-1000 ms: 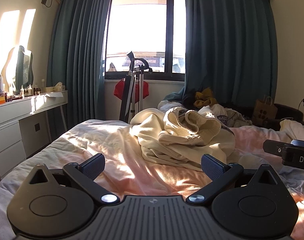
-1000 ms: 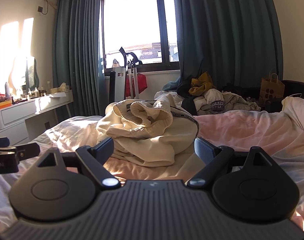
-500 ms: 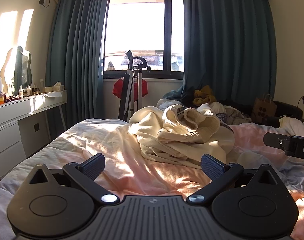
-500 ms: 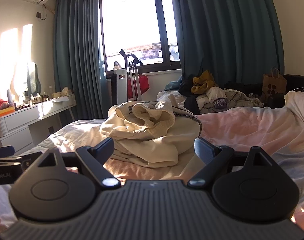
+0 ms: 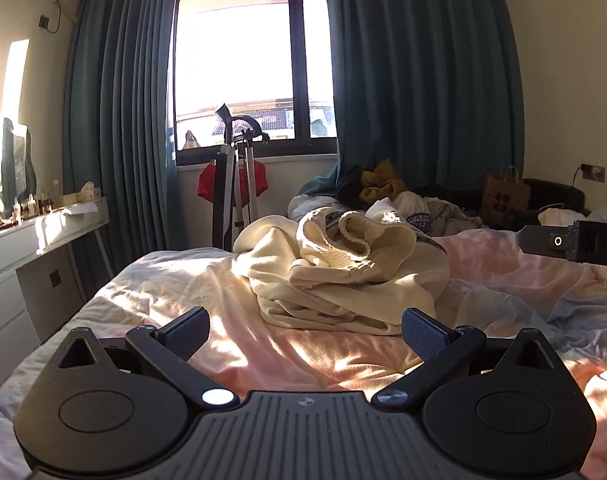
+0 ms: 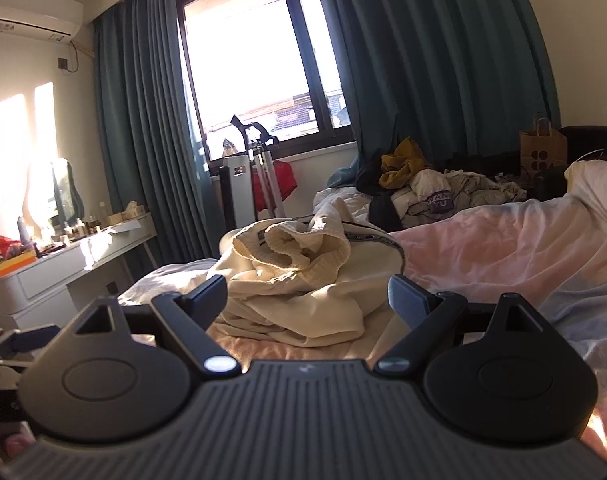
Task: Fold clothes
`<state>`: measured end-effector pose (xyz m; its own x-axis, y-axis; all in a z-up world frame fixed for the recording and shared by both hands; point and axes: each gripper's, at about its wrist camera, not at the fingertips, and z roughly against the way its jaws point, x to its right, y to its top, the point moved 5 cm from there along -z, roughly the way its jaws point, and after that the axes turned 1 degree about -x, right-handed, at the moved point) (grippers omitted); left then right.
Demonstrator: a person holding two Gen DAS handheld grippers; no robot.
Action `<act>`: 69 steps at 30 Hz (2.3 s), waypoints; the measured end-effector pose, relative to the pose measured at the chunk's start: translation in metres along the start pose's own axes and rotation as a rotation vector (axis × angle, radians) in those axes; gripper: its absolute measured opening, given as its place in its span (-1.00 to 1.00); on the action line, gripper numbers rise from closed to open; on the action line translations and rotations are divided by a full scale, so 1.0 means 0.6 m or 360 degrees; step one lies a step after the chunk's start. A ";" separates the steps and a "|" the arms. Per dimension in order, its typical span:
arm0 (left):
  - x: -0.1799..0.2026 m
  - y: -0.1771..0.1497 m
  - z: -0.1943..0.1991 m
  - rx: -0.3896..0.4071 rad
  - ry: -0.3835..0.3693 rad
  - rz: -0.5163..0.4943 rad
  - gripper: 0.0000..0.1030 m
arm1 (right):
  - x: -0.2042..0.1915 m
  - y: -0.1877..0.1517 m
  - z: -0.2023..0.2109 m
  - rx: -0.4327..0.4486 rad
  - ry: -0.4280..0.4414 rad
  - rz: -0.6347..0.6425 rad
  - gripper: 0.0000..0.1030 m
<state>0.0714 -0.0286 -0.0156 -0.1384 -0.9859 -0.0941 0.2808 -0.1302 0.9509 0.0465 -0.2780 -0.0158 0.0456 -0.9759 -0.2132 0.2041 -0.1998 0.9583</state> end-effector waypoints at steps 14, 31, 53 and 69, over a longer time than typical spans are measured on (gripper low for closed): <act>-0.046 -0.012 -0.147 -0.0102 -0.0082 0.0163 0.99 | 0.043 0.029 -0.292 -0.0099 -0.0081 0.0301 0.72; -0.143 -0.070 -0.249 -0.0232 -0.0367 0.0628 0.99 | 0.035 0.007 -0.524 -0.0194 -0.0081 -0.0047 -0.65; -0.120 -0.016 -0.078 -0.0063 -0.0612 0.0702 0.99 | 0.024 -0.036 -0.055 -0.0466 0.0039 -0.0443 -0.78; 0.016 -0.080 -0.090 -0.0272 -0.0651 0.0183 0.14 | 0.055 -0.086 -0.016 -0.0582 -0.0053 -0.0492 -0.78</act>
<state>0.1077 -0.0374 -0.0779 -0.4510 -0.8769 0.1661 0.4642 -0.0715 0.8828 0.0467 -0.2989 -0.0737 -0.1017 -0.8790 -0.4659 0.5341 -0.4433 0.7199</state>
